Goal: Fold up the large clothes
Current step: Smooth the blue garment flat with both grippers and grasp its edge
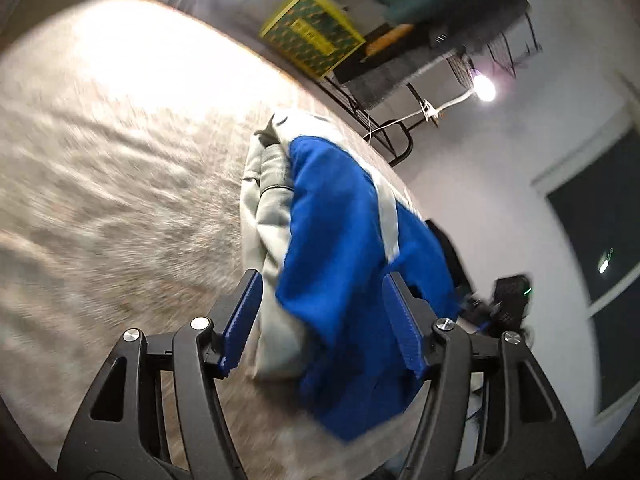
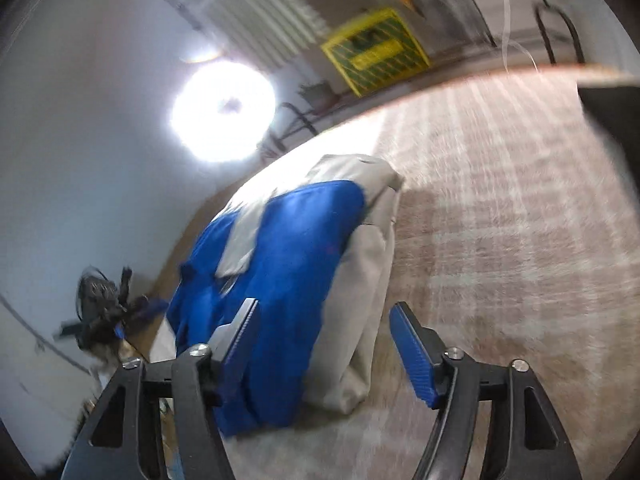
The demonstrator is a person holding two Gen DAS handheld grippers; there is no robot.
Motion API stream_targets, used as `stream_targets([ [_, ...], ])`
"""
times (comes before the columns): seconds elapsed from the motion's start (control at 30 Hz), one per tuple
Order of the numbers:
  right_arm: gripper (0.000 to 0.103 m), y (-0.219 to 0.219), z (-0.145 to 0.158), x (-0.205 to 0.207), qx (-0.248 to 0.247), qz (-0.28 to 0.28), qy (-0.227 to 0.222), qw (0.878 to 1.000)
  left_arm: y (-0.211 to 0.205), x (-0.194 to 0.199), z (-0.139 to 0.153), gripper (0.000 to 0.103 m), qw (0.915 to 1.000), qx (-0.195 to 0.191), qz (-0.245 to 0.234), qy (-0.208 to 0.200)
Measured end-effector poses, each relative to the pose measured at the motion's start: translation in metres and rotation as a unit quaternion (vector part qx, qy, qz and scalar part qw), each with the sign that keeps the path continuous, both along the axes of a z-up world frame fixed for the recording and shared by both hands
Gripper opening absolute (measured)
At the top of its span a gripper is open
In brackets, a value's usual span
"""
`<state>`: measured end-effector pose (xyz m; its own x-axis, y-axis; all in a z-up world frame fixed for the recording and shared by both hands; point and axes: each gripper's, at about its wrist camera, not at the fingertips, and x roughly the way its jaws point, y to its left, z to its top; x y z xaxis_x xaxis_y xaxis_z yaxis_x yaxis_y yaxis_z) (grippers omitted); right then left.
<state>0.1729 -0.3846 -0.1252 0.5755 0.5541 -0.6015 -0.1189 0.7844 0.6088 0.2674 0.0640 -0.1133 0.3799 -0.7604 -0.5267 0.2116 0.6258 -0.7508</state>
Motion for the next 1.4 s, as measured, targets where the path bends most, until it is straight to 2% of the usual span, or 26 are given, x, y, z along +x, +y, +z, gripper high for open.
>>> stream_targets([
  [0.03,0.058,0.002,-0.004,0.01,0.001,0.003,0.007,1.0,-0.003,0.006,-0.005,0.062,0.9999,-0.009,0.001,0.007],
  [0.07,0.05,0.006,-0.008,0.015,0.002,0.007,0.014,1.0,-0.006,0.011,-0.01,0.036,0.9998,-0.017,0.0,0.011],
  [0.1,0.044,0.01,-0.012,0.02,0.007,0.014,0.018,1.0,-0.011,0.015,-0.013,0.021,0.9996,-0.02,-0.005,0.018],
  [0.13,0.022,0.015,-0.012,0.022,0.011,0.022,0.023,0.999,-0.016,0.015,-0.012,0.01,0.9995,-0.021,-0.009,0.02],
  [0.2,0.014,0.023,-0.001,0.024,-0.019,0.024,0.014,0.999,-0.02,0.007,-0.001,0.008,0.9999,-0.015,-0.005,-0.002],
  [0.27,0.008,0.028,0.014,0.021,-0.061,0.036,-0.018,0.997,-0.028,-0.001,0.004,0.007,0.999,0.039,-0.002,-0.023],
  [0.33,0.007,0.025,0.008,0.025,-0.071,0.039,-0.015,0.997,-0.035,-0.002,-0.007,0.007,0.9957,0.09,-0.009,-0.021],
  [0.37,0.006,0.021,-0.001,0.028,-0.062,0.036,-0.006,0.997,-0.037,0.0,-0.018,0.007,0.9937,0.111,-0.011,-0.014],
  [0.43,0.006,0.02,-0.015,0.029,-0.055,0.03,0.008,0.998,-0.036,-0.001,-0.025,0.007,0.9943,0.106,-0.006,-0.007],
  [0.5,0.009,0.02,-0.014,0.026,-0.059,0.024,0.002,0.998,-0.038,-0.004,-0.016,0.007,0.9917,0.126,-0.001,-0.024],
  [0.53,0.016,0.019,-0.012,0.025,-0.061,0.02,0.004,0.998,-0.04,-0.008,-0.009,0.009,0.9888,0.145,0.001,-0.036],
  [0.57,0.03,0.016,-0.008,0.021,-0.065,0.012,0.005,0.998,-0.039,-0.011,-0.002,0.01,0.9866,0.157,0.005,-0.043],
  [0.67,0.033,0.01,0.017,-0.007,-0.096,0.002,-0.032,0.995,-0.034,-0.026,0.018,0.013,0.9816,0.178,0.02,-0.067],
  [0.77,0.041,0.02,0.042,-0.047,-0.114,0.033,-0.089,0.989,-0.024,-0.051,0.035,0.014,0.9819,0.164,0.024,-0.092],
  [0.87,0.05,0.044,0.054,-0.074,-0.127,0.095,-0.129,0.979,-0.034,-0.075,0.048,0.014,0.984,0.137,0.002,-0.113],
  [0.97,0.053,0.074,0.054,-0.087,-0.151,0.163,-0.15,0.963,-0.054,-0.098,0.049,0.014,0.9836,0.126,-0.033,-0.125],
  [1.0,0.053,0.089,0.052,-0.089,-0.175,0.183,-0.156,0.955,-0.06,-0.103,0.048,0.014,0.9827,0.128,-0.04,-0.127],
  [1.13,0.058,0.13,0.039,-0.081,-0.251,0.225,-0.156,0.928,-0.088,-0.115,0.037,0.014,0.97,0.185,-0.061,-0.146],
  [1.23,0.058,0.152,0.025,-0.072,-0.298,0.238,-0.156,0.911,-0.101,-0.111,0.025,0.014,0.9658,0.207,-0.067,-0.14],
  [1.3,0.057,0.163,0.021,-0.067,-0.324,0.241,-0.162,0.9,-0.108,-0.11,0.019,0.014,0.9575,0.236,-0.072,-0.149],
  [1.37,0.05,0.168,0.022,-0.06,-0.336,0.24,-0.167,0.895,-0.113,-0.111,0.012,0.014,0.9516,0.255,-0.077,-0.153],
  [1.4,0.045,0.171,0.022,-0.055,-0.336,0.238,-0.165,0.896,-0.112,-0.11,0.008,0.014,0.9512,0.257,-0.077,-0.153],
])
